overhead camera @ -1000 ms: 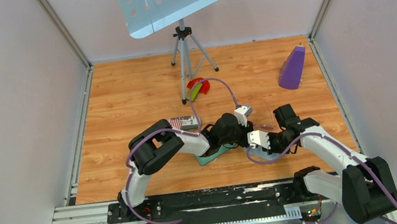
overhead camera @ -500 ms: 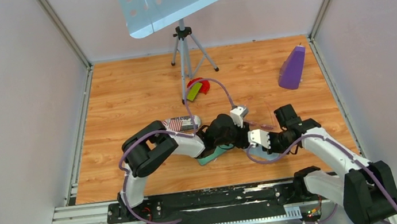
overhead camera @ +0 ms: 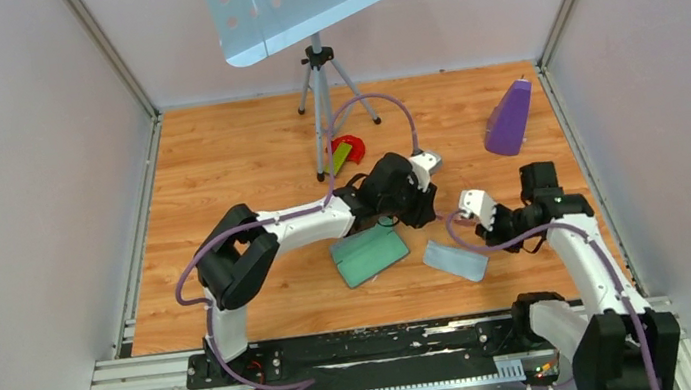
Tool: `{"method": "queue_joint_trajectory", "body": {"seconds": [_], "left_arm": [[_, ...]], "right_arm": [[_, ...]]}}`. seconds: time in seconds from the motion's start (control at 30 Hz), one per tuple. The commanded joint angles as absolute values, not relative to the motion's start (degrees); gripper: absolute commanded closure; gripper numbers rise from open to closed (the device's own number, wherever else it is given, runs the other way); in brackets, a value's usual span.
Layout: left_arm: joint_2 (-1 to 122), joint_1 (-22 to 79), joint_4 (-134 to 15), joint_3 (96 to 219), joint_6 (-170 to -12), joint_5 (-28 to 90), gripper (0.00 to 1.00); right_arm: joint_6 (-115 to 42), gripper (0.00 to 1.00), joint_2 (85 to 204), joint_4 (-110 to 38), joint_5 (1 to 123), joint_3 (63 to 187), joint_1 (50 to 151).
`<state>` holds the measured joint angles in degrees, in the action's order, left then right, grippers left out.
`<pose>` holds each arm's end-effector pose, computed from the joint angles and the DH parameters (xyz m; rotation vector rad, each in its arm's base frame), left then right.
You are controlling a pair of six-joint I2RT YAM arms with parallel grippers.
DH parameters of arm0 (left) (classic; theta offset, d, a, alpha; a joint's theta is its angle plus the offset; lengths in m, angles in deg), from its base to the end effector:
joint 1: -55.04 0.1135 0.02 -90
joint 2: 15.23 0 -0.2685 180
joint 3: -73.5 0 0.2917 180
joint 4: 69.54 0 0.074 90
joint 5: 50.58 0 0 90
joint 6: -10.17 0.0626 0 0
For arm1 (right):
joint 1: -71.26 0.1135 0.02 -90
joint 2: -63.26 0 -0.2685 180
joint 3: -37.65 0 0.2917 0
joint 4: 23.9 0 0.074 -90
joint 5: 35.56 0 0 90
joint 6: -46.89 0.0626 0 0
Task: Organize the sunglasses
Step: Fold the glasses cleaning cloth at the center of the board.
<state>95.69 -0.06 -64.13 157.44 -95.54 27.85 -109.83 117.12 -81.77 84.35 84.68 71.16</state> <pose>0.2701 -0.4091 0.1595 0.8839 2.0942 -0.9104 0.2061 0.0309 0.1797 -1.4883 1.9937 0.2468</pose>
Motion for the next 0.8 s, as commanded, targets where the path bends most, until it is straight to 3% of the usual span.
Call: {"method": "queue_joint_trajectory", "body": {"seconds": [0.0,0.1,0.2,0.37,0.53,0.77], "left_arm": [[93.8,1.1,-46.8,163.1,-83.1,25.2,0.62],[94.2,3.2,-51.2,162.2,-83.7,19.6,0.57],[98.5,3.1,-42.6,167.7,-73.8,14.6,0.53],[100.1,2.3,-40.4,168.8,-65.5,12.0,0.52],[101.7,2.0,-38.5,169.9,-58.9,11.7,0.52],[106.0,1.0,-39.7,173.3,-53.6,9.9,0.54]], "right_arm": [[-113.7,0.75,121.4,-89.1,95.7,89.0,60.9],[-117.1,0.68,127.0,-93.8,100.6,91.6,56.7],[-122.4,0.62,133.3,-100.6,103.5,94.8,55.0],[-127.0,0.53,139.4,-103.0,103.1,95.1,54.6],[-126.7,0.53,141.4,-100.0,102.1,93.9,54.6],[-125.8,0.62,144.2,-95.8,99.8,92.9,54.6]]}}
